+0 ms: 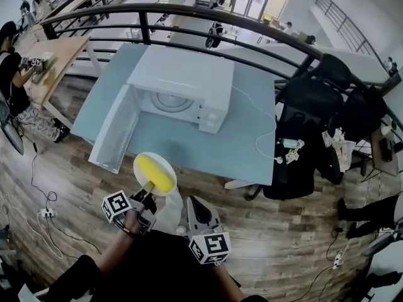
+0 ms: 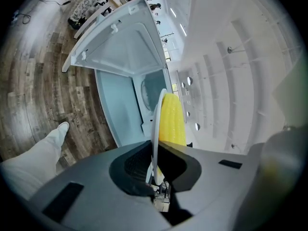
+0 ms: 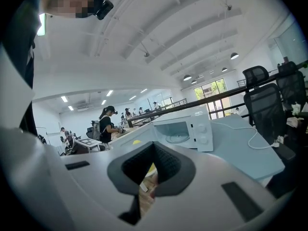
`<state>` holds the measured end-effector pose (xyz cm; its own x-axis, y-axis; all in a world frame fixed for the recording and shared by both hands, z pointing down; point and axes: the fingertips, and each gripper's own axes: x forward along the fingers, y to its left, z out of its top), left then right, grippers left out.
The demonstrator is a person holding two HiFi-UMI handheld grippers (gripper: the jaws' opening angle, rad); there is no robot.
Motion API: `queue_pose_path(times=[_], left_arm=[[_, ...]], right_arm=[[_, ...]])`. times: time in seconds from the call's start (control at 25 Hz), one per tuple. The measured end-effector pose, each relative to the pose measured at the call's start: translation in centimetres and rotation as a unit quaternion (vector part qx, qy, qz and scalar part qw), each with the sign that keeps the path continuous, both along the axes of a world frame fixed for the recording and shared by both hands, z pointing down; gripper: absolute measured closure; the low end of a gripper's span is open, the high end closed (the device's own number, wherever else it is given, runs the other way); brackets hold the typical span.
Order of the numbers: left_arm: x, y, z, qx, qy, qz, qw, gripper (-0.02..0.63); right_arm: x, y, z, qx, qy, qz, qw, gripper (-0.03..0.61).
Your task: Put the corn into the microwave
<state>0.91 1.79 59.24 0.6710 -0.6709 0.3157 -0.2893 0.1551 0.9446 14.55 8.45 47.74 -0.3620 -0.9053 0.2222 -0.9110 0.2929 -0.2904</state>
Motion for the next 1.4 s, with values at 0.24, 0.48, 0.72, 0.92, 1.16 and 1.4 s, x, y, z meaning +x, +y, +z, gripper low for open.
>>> queue_pose_path(times=[0.24, 0.48, 0.72, 0.92, 1.16, 1.4], left_arm=[[0.8, -2.8, 0.5, -0.005, -0.002, -0.004, 1.0, 0.588], [1.6, -5.7, 0.2, -0.009, -0.005, -0.005, 0.9999, 0.588], [2.2, -9.2, -0.1, -0.003, -0.001, -0.002, 1.0, 0.588], [2.4, -11.6, 0.5, -0.011, 0.0, -0.004, 0.9999, 0.588], [3.0, -15.2, 1.2, -0.018, -0.001, 0.0, 0.9998, 0.588], [3.7, -18.4, 2.0, -0.023, -0.005, 0.01, 0.9997, 0.588]], right_arm=[[0.7, -2.8, 0.6, -0.008, -0.004, -0.005, 1.0, 0.571], [1.3, -5.5, 0.2, -0.011, -0.006, -0.005, 1.0, 0.571], [1.5, -8.8, -0.4, -0.011, 0.0, -0.005, 1.0, 0.571], [1.6, -11.6, -0.6, -0.013, 0.007, -0.01, 1.0, 0.571], [2.0, -15.4, -0.9, -0.016, 0.011, -0.008, 1.0, 0.571], [2.3, -19.0, -1.0, -0.015, 0.012, -0.004, 1.0, 0.571]])
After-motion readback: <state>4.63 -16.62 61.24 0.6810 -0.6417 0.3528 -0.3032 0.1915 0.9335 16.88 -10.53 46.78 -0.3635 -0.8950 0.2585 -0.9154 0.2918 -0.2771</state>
